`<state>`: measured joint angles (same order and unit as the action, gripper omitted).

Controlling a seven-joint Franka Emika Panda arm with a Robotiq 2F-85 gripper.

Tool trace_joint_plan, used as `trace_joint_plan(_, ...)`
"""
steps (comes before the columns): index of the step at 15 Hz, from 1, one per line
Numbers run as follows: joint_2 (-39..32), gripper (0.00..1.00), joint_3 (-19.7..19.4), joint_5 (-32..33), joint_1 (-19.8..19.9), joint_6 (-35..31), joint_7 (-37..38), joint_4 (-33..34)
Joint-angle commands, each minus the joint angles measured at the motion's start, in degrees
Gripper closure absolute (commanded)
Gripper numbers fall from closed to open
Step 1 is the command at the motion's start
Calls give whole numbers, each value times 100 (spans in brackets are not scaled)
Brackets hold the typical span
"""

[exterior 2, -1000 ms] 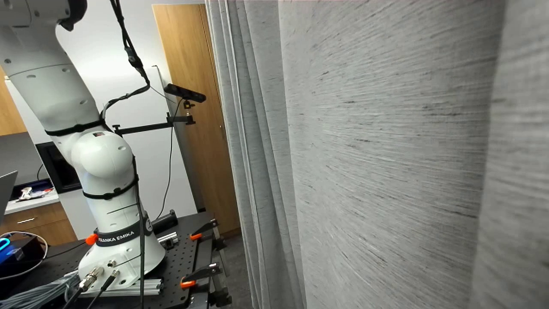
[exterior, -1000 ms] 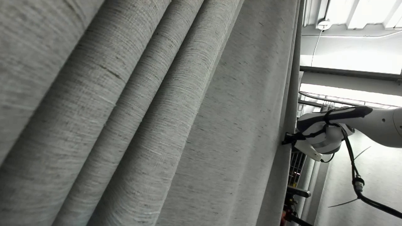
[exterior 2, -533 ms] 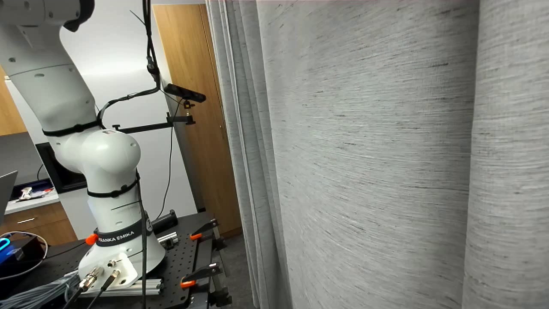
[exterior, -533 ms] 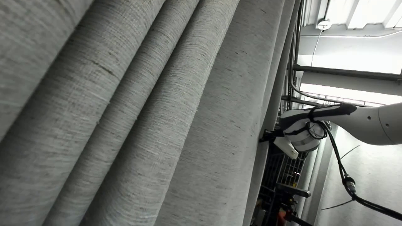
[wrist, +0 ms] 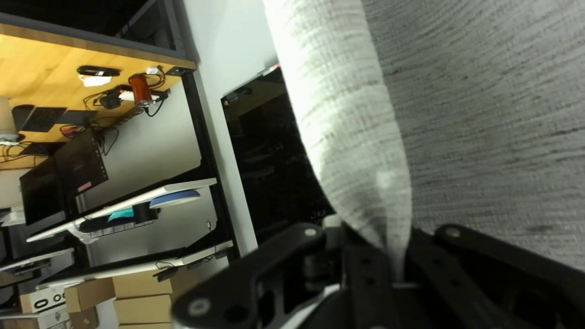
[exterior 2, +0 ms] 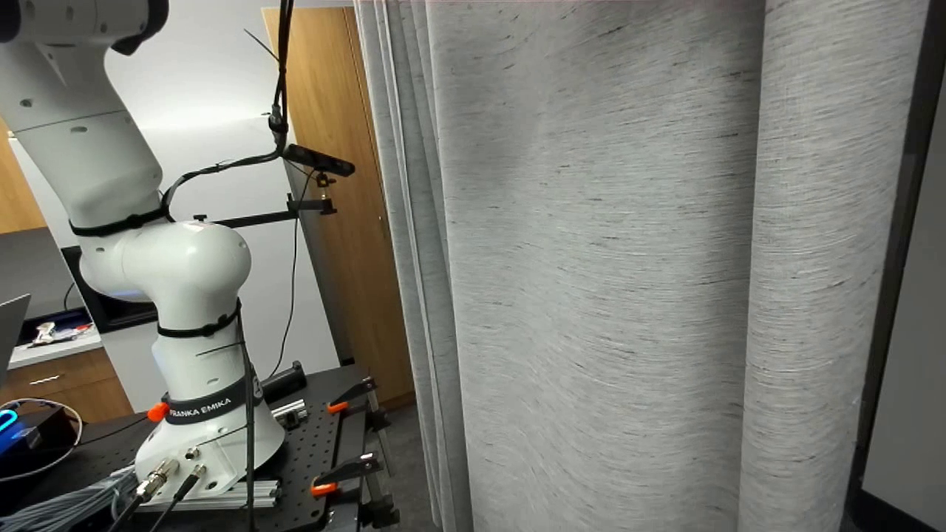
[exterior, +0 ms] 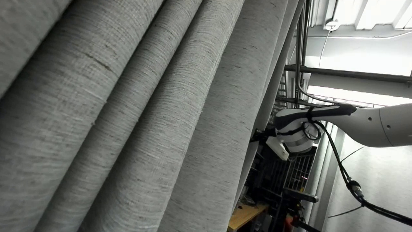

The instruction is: Slide the curtain to the right

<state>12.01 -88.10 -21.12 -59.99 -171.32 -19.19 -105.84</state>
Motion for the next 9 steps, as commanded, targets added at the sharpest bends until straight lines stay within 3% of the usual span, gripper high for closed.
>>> trace_joint_plan(1, 260, 100, -301, 12, -283, 192, -106, -647)
trace_joint_plan(9, 379, 100, -359, 26, -451, 219, -83, -649)
